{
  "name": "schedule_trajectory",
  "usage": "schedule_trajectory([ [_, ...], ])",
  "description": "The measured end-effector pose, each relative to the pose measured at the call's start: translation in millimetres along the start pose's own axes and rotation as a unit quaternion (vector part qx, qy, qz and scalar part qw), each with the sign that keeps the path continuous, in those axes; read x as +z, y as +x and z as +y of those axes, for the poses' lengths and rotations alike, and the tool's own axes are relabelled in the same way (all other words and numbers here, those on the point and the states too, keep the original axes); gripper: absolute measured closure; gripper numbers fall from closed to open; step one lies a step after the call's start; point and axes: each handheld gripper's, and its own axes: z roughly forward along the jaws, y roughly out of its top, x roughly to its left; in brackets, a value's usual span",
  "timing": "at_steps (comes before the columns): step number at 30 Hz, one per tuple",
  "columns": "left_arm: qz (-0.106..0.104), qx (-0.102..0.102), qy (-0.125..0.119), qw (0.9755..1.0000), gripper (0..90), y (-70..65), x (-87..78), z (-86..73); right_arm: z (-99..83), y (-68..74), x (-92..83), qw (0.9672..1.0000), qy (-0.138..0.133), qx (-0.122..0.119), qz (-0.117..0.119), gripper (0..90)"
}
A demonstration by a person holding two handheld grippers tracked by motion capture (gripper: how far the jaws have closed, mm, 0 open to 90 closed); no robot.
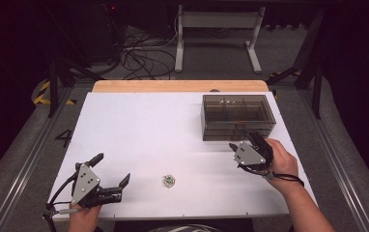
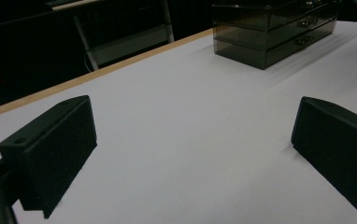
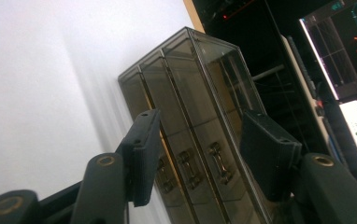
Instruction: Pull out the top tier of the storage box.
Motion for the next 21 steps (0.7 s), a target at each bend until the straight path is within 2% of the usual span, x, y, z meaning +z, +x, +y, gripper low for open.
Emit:
schedule_trajectory([
  [1,0.0,-0.001,0.0,1.0,0.9,-0.2,0.1,-0.1,-0.3,1.3,0.5,1.0,0.003,0.0,-0.004,50.6],
  [2,-0.001,0.0,0.0,1.0,0.9,-0.3,0.1,-0.1,-0.9,1.6,0.7,0.9999,0.006,-0.011,-0.009,50.9],
  [6,0.0,0.0,-0.001,1.0,0.9,-0.5,0.1,-0.1,-3.2,6.0,4.3,0.9989,0.018,-0.029,-0.033,51.7],
  [12,0.0,0.0,-0.001,1.0,0.9,-0.4,0.5,-0.2,-5.5,9.1,8.2,0.9981,0.021,-0.038,-0.043,53.1],
  [14,0.0,0.002,0.0,1.0,1.0,-0.5,0.5,-0.3,-7.2,10.6,10.2,0.997,0.029,-0.047,-0.054,53.4],
  [18,0.0,0.001,-0.001,1.0,1.0,-0.6,0.5,-0.3,-9.7,13.1,13.3,0.9967,0.034,-0.048,-0.055,53.5],
  [21,0.0,0.002,0.0,1.0,1.0,-0.5,0.4,-0.3,-11.7,13.8,15.2,0.9954,0.038,-0.063,-0.062,54.1],
])
